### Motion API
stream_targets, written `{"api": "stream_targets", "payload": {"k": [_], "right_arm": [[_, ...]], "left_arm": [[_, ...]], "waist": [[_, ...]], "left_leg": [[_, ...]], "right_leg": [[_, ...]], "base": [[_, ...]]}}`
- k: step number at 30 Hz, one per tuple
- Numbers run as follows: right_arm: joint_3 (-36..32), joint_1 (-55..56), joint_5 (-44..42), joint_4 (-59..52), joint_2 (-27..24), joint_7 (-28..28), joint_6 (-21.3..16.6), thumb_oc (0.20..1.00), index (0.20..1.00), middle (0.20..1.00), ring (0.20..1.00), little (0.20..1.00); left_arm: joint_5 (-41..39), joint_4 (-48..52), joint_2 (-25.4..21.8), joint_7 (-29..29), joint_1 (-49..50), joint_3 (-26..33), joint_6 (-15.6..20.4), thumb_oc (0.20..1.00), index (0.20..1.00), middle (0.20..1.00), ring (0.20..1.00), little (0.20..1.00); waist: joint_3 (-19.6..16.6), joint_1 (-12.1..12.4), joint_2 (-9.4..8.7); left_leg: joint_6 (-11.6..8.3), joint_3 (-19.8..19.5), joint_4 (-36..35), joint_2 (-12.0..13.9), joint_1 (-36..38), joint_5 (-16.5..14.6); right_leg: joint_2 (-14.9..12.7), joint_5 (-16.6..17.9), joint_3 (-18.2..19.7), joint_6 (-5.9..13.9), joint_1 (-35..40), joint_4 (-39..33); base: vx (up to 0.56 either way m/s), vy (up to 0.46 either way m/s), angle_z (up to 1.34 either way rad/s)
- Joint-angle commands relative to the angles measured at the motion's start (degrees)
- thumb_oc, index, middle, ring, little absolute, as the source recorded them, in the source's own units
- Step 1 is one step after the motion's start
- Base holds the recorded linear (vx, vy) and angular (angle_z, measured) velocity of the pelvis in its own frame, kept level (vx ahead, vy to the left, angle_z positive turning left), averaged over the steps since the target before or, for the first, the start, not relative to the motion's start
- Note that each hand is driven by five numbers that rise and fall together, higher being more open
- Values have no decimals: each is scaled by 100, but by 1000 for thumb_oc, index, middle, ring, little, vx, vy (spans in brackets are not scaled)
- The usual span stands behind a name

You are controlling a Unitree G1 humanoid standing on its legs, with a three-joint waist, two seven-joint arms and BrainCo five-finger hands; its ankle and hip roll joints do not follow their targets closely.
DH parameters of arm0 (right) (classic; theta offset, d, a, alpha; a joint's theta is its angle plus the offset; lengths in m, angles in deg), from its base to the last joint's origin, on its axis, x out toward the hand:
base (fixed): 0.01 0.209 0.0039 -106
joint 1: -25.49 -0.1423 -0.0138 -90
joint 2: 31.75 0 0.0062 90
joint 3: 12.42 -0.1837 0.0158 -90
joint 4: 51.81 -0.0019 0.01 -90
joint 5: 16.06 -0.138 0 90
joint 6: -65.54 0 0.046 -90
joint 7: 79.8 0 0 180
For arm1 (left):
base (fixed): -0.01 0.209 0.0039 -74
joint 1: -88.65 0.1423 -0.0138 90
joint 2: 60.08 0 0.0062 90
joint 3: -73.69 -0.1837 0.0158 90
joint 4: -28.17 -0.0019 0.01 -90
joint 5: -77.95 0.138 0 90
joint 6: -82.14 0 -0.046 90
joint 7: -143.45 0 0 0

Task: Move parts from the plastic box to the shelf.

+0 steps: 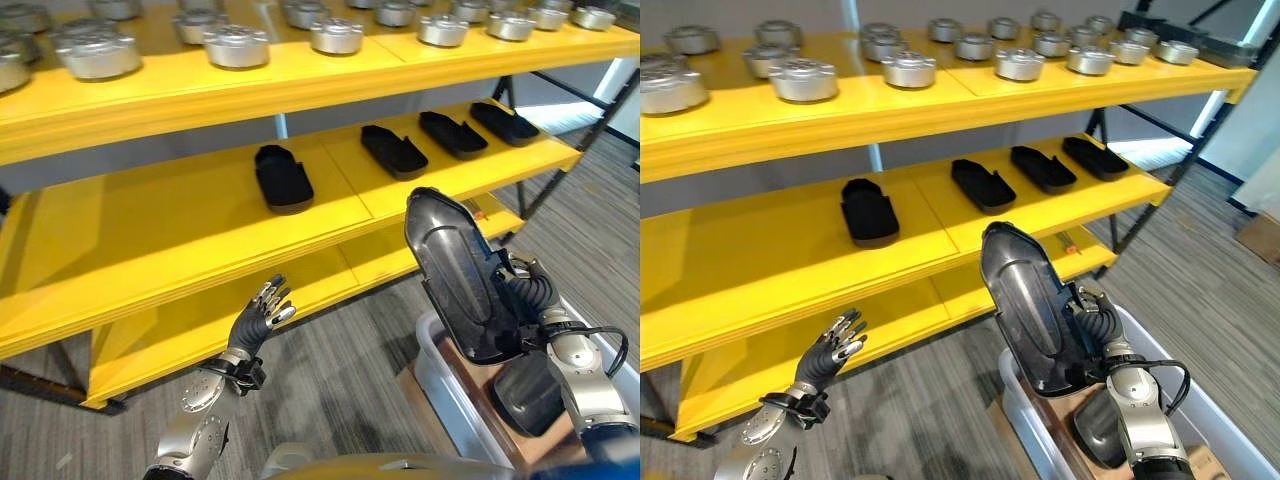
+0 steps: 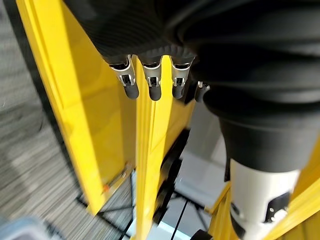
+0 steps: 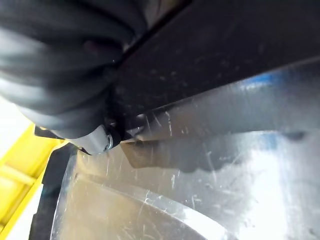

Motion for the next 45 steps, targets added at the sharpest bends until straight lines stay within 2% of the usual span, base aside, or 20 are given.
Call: {"api": "stream_targets", "payload": {"k": [1, 5, 9, 10, 11, 12, 13, 14, 15, 16, 17, 19, 20, 21, 23, 25, 27, 28, 34, 45], "right_arm": [[-248, -468, -152, 281, -267, 242, -274, 200, 200, 200, 200, 200], [-129, -543, -197, 380, -66, 253, -252, 200, 200, 200, 200, 200], [-56, -562, -262, 450, 115, 294, -248, 200, 200, 200, 200, 200], [-55, -562, -262, 450, 120, 294, -248, 200, 200, 200, 200, 200], [-66, -505, -309, 476, 166, 264, -236, 200, 200, 200, 200, 200], [-115, -462, -324, 545, 157, 282, -234, 200, 200, 200, 200, 200], [-145, -402, -363, 515, 174, 276, -239, 200, 200, 200, 200, 200], [-146, -399, -364, 511, 174, 275, -238, 200, 200, 200, 200, 200], [-185, -331, -400, 480, 157, 248, -247, 200, 200, 200, 200, 200], [-254, -248, -452, 463, 131, 228, -267, 200, 200, 200, 200, 200], [-401, -9, -575, 377, 84, 137, -306, 200, 200, 200, 200, 200], [-504, 162, -631, 314, 60, 46, -333, 200, 200, 200, 200, 200], [-542, 207, -679, 313, 100, 29, -370, 200, 200, 200, 200, 200], [-564, 194, -682, 331, 112, 21, -380, 200, 200, 200, 200, 200], [-535, 155, -704, 358, 109, 41, -409, 200, 200, 200, 200, 200], [-538, 191, -757, 322, 109, 14, -407, 200, 200, 200, 200, 200], [-543, 209, -783, 349, 122, 29, -420, 200, 200, 200, 200, 200], [-587, 248, -767, 351, 82, 23, -426, 200, 200, 200, 200, 200], [-680, 371, -811, 370, 78, 3, -433, 200, 200, 200, 200, 200], [-815, 482, -916, 55, 45, -40, -522, 200, 200, 200, 200, 200]], "left_arm": [[221, 286, 106, -7, -47, 66, 291, 1000, 1000, 1000, 1000, 1000], [281, 304, 72, 56, -3, 252, 321, 1000, 1000, 1000, 1000, 1000], [342, 400, 17, 111, 8, 383, 354, 1000, 1000, 1000, 1000, 1000], [343, 406, 14, 113, 12, 386, 351, 1000, 1000, 1000, 1000, 1000], [405, 435, 1, 134, 14, 436, 360, 1000, 1000, 1000, 1000, 1000], [442, 464, -27, 148, 22, 500, 371, 1000, 1000, 1000, 1000, 1000], [467, 445, -44, 190, 8, 515, 399, 1000, 1000, 1000, 1000, 1000], [467, 443, -44, 190, 7, 514, 400, 1000, 1000, 1000, 1000, 1000], [467, 429, -45, 195, -3, 521, 417, 1000, 1000, 1000, 1000, 1000], [477, 372, -67, 213, -71, 485, 427, 1000, 1000, 1000, 1000, 1000], [509, 338, -100, 172, -134, 450, 403, 1000, 1000, 1000, 1000, 1000], [552, 347, -108, 120, -118, 429, 392, 1000, 1000, 1000, 1000, 1000], [593, 362, -94, 121, -101, 430, 388, 1000, 1000, 1000, 1000, 1000], [612, 412, -114, 152, -61, 481, 380, 1000, 1000, 1000, 1000, 1000], [619, 438, -131, 173, -85, 456, 393, 1000, 1000, 1000, 1000, 1000], [567, 457, -98, 158, -140, 374, 393, 1000, 1000, 1000, 1000, 1000], [569, 439, -72, 162, -152, 338, 406, 1000, 1000, 1000, 1000, 1000], [526, 503, -51, 146, -90, 346, 392, 1000, 1000, 1000, 1000, 1000], [485, 481, -16, 77, 29, 302, 318, 1000, 1000, 1000, 1000, 1000], [432, 398, 136, 30, 195, 314, 269, 1000, 1000, 1000, 1000, 1000]], "waist": [[-283, 98, 74], [-308, 217, -86], [-302, 331, -190], [-302, 327, -197], [-305, 335, -214], [-282, 306, -225], [-234, 241, -219], [-238, 256, -217], [-206, 163, -191], [-221, 6, -145], [-153, -242, -87], [-124, -397, -77], [-110, -429, -98], [-70, -422, -123], [-13, -463, -133], [23, -460, -197], [0, -471, -208], [-61, -435, -219], [-205, -450, -257], [-205, -396, -205]], "left_leg": [[-63, 150, -820, 479, 159, 497], [94, 49, -793, 140, 104, 332], [256, -146, -675, -246, 14, 177], [262, -148, -672, -254, 12, 177], [334, -242, -696, -400, 17, 154], [463, -292, -750, -586, -6, 254], [485, -390, -770, -629, 0, 296], [484, -376, -775, -624, 1, 295], [494, -490, -829, -642, 12, 329], [495, -652, -871, -644, -19, 407], [530, -978, -819, -697, -19, 437], [563, -1174, -835, -727, -25, 475], [577, -1207, -857, -738, -15, 494], [568, -1234, -904, -754, 14, 495], [555, -1301, -877, -748, 32, 495], [518, -1348, -763, -779, 38, 449], [499, -1368, -778, -766, 65, 434], [460, -1311, -775, -701, 111, 388], [335, -1361, -744, -543, 195, 352], [81, -1550, -341, -299, 109, 242]], "right_leg": [[-65, -274, 42, 871, -419, 527], [-288, 183, 123, 1115, -320, 301], [-522, 545, 212, 1227, -205, 191], [-530, 550, 210, 1229, -204, 190], [-626, 691, 331, 1252, -204, 239], [-774, 858, 498, 1153, -295, 461], [-680, 856, 853, 1091, -383, 475], [-679, 853, 874, 1089, -402, 486], [-503, 762, 1286, 1024, -508, 439], [-134, 567, 1982, 889, -734, 409], [537, 131, 2925, 750, -948, 443], [1103, -259, 3382, 635, -1158, 459], [1280, -373, 3435, 587, -1190, 367], [1383, -342, 3275, 570, -1268, 159], [1443, -217, 3331, 594, -1398, -75], [1360, -250, 3300, 599, -1161, -170], [1433, -252, 3353, 576, -1104, -235], [1386, -230, 3191, 580, -998, -337], [1440, -405, 2967, 485, -821, -316], [1645, -728, 2731, 263, -556, -324]], "base": [[50, 220, 12], [48, 190, 13], [44, 213, 19], [83, 304, 38], [47, 338, 31], [71, 394, 43], [22, 231, 86], [28, 83, 122], [53, 57, 96], [152, 108, 50], [189, 103, 53], [119, 62, 151], [84, -17, 144], [71, -32, 73], [85, -74, 27], [64, -73, 18], [67, -86, 35], [105, -102, 32], [92, -136, 7], [20, -103, 9]]}}
